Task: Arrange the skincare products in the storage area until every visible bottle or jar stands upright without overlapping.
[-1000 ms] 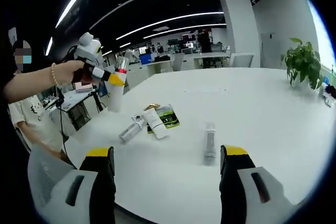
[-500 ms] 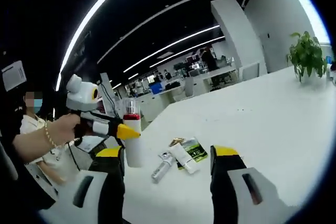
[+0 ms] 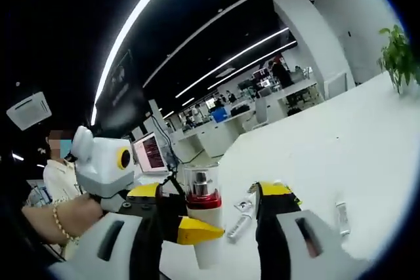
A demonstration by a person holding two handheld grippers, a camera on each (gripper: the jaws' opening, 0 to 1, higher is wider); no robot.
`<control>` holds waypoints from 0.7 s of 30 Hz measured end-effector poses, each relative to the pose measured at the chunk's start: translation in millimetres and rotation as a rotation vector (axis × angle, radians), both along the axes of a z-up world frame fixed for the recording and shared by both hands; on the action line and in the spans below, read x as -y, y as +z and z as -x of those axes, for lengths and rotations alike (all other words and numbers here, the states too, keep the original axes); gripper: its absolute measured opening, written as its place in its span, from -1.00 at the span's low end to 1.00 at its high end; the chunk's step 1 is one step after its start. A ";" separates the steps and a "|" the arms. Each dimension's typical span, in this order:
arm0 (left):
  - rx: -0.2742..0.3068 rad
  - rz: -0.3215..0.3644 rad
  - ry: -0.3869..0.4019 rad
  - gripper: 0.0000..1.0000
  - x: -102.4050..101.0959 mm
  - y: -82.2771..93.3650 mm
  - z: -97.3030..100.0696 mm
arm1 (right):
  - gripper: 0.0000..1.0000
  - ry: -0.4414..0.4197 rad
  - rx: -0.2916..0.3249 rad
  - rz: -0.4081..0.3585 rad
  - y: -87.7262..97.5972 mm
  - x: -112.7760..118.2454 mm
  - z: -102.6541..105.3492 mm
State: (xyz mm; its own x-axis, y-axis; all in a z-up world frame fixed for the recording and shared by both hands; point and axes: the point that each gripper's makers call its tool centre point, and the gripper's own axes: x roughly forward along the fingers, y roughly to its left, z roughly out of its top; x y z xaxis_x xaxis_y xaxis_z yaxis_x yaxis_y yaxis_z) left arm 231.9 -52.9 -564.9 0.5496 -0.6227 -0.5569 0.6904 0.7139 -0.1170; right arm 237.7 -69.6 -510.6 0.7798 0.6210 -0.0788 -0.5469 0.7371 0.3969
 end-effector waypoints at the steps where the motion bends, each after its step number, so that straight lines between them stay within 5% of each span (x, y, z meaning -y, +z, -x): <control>1: 0.004 -0.005 -0.005 -0.50 1.4 -0.7 0.9 | 0.08 0.002 -0.012 0.011 -3.3 -0.5 -0.6; 5: 0.029 -0.028 -0.005 -0.50 3.5 0.1 2.6 | 0.04 0.012 -0.065 -0.014 -8.8 -0.2 -4.2; 7: 0.039 -0.039 -0.007 -0.50 5.3 1.1 3.5 | -0.11 0.009 -0.115 0.066 -21.9 2.5 -3.3; 10: 0.053 -0.043 -0.005 -0.50 10.2 2.3 6.0 | -0.18 0.039 -0.110 0.017 -17.7 -4.1 -3.4; 15: 0.058 -0.031 0.003 -0.50 20.6 2.9 8.2 | -0.25 0.088 -0.112 0.046 -20.6 -12.7 3.0; 21: 0.075 -0.027 -0.006 -0.50 32.3 4.3 9.1 | -0.44 0.066 -0.120 0.051 -26.0 8.4 -4.2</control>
State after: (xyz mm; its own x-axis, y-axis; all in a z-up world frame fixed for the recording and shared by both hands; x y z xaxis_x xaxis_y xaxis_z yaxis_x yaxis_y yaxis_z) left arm 222.9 -85.2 -560.6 0.5866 -0.6114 -0.5311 0.7006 0.7121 -0.0459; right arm 241.9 -77.9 -536.6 0.7207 0.6631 -0.2021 -0.5454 0.7223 0.4253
